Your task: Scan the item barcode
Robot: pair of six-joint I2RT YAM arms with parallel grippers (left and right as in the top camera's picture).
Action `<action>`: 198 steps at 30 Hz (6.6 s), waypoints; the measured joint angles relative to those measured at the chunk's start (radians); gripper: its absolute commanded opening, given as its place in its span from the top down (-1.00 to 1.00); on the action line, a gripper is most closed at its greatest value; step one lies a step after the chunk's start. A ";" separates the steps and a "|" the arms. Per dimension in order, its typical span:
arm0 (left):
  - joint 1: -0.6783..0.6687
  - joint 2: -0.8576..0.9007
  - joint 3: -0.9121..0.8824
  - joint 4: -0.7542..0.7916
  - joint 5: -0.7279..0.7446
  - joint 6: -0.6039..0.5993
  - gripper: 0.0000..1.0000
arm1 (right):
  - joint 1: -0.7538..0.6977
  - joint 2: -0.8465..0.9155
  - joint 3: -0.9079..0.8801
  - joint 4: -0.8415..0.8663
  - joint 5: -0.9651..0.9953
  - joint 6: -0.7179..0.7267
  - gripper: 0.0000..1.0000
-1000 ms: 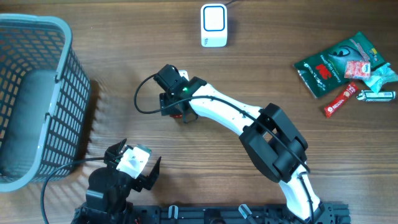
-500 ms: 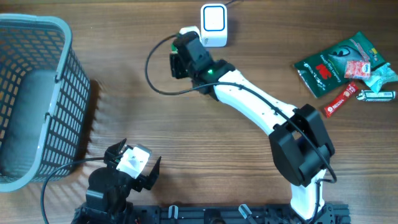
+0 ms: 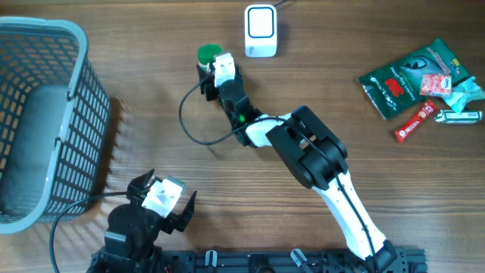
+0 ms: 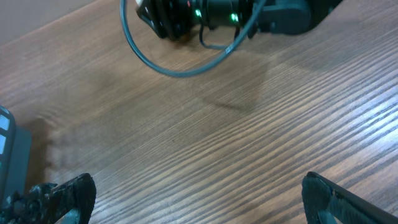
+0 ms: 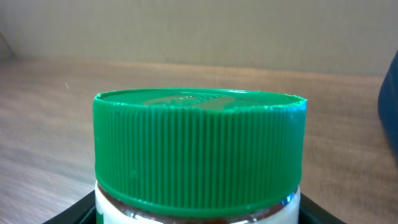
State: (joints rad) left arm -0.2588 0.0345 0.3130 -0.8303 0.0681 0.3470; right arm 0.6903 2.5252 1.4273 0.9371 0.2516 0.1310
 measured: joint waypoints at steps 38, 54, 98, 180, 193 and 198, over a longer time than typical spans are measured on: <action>0.000 0.000 0.000 0.000 0.000 0.000 -1.00 | -0.005 -0.359 0.034 -0.814 -0.287 -0.019 -1.00; 0.000 0.000 0.000 0.000 0.000 0.000 -1.00 | -0.028 -0.378 0.060 -0.977 -0.142 0.048 -0.22; 0.000 0.000 0.000 0.000 0.000 0.000 -1.00 | -0.061 -0.821 0.186 -2.113 0.199 0.666 -0.99; 0.000 0.000 0.000 0.000 0.000 0.000 -1.00 | -0.352 -0.508 0.038 -2.013 -0.462 -0.440 -0.22; 0.000 0.000 0.000 0.000 0.000 0.000 -1.00 | -0.344 -0.506 0.042 -1.986 -0.398 0.023 -0.22; 0.000 0.000 0.000 0.000 0.000 0.000 -1.00 | -0.344 -0.504 0.055 -1.918 -0.384 0.142 -0.99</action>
State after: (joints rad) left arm -0.2588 0.0345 0.3126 -0.8307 0.0681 0.3470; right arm 0.3462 2.0209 1.4822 -0.9810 -0.1322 0.2729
